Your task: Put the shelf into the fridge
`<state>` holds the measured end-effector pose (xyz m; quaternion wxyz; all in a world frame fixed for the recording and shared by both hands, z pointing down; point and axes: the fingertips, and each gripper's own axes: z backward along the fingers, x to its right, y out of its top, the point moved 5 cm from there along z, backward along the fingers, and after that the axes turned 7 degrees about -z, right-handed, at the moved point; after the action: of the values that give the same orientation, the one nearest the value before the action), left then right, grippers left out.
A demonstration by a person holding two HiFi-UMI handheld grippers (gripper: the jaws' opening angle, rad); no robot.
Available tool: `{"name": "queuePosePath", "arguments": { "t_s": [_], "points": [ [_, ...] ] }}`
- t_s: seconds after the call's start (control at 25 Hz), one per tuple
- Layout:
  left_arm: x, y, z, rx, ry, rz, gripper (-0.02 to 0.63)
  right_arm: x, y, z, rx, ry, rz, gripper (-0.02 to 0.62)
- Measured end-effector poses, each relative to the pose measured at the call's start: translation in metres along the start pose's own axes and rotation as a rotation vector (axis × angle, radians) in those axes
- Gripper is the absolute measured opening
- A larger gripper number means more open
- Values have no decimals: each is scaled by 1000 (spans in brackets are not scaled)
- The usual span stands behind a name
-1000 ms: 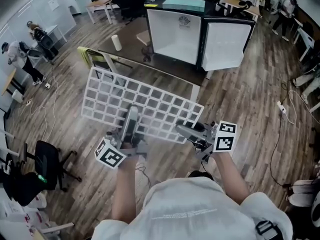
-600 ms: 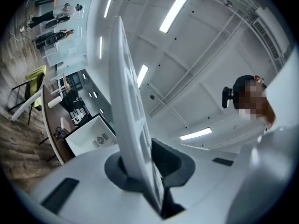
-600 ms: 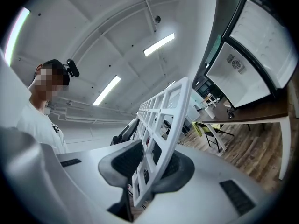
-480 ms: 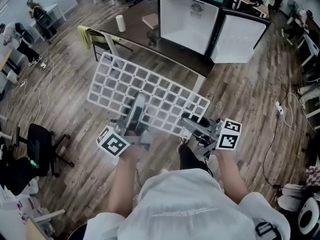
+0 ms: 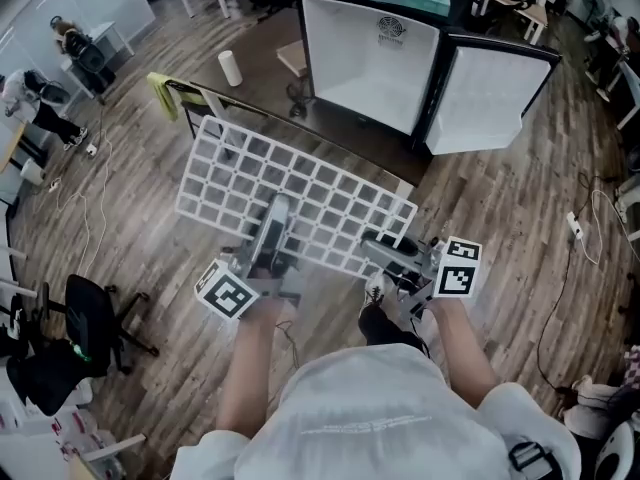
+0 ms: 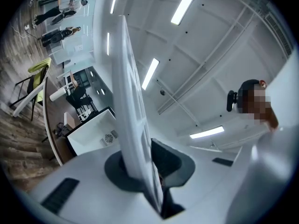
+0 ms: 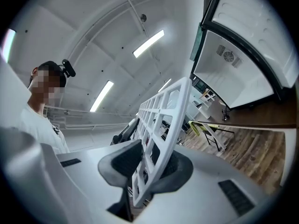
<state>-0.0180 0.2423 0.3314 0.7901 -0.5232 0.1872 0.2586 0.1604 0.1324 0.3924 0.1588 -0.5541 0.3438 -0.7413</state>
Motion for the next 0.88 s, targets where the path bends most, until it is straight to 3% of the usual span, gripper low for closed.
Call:
{"name": "queuePosePath", "arguments": {
  "t_s": [0.28,0.52,0.88],
  "points": [
    [-47,-8,-106,-31,19,-24,41,79,84,2,25,13,-14,83],
    [-91,-18,-175,-33,49,3,43,134,143,0,12,-8,-20,83],
    [-146,-29,-242,-33,49,92,43,187,194,-7,13,-82,-8,83]
  ]
}}
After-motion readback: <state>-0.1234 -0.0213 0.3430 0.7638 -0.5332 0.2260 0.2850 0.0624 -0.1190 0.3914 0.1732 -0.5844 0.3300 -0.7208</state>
